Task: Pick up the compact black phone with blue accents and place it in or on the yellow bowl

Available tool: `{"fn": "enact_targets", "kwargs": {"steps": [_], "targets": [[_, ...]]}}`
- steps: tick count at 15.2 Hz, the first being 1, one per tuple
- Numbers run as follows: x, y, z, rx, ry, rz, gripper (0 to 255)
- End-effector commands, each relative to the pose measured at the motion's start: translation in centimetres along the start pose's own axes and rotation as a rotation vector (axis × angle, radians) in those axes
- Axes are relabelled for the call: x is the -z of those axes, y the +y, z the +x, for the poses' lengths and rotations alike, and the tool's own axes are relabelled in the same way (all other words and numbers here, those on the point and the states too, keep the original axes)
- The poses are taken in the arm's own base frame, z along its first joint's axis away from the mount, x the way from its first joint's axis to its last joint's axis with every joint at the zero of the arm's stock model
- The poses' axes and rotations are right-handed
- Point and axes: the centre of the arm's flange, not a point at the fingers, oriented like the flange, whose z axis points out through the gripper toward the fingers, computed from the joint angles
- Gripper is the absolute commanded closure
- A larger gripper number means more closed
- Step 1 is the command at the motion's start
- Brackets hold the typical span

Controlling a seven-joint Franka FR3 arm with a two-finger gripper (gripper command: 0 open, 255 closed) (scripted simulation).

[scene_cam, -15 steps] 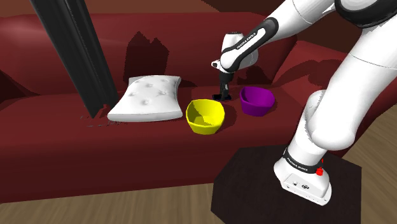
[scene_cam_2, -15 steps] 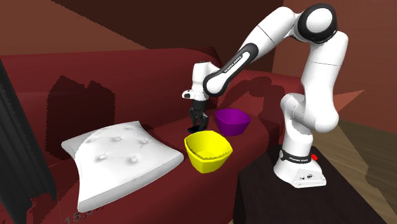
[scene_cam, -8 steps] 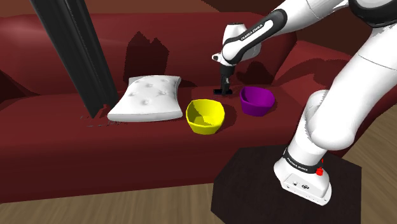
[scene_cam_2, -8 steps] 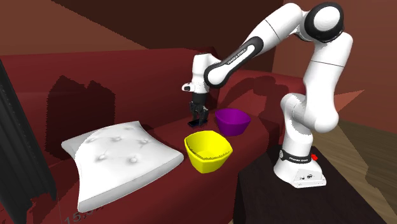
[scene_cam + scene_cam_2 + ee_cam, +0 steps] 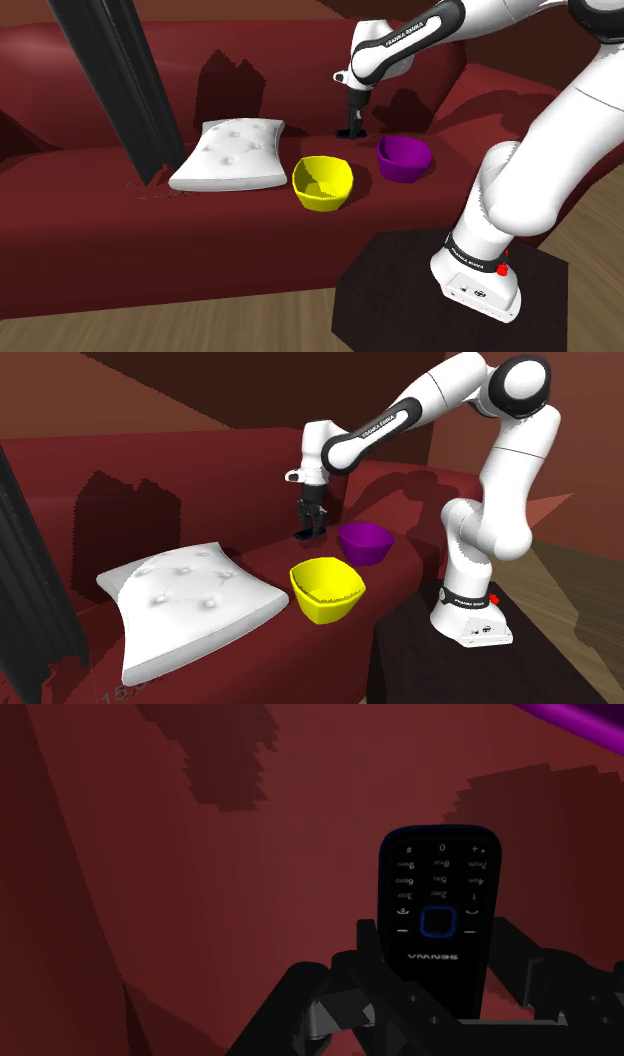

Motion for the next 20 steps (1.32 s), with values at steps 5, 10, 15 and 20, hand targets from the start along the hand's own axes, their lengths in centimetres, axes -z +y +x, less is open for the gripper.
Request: {"fn": "enact_targets", "kwargs": {"steps": [5, 10, 15, 20], "targets": [[3.2, 0.1, 0.1, 0.000, 0.000, 0.000, 255], [5.8, 0.2, 0.3, 0.000, 0.000, 0.000, 255], [7.6, -0.9, 1.0, 0.000, 0.000, 0.000, 255], [7.7, -6.7, 4.1, 0.000, 0.000, 0.000, 255]]}}
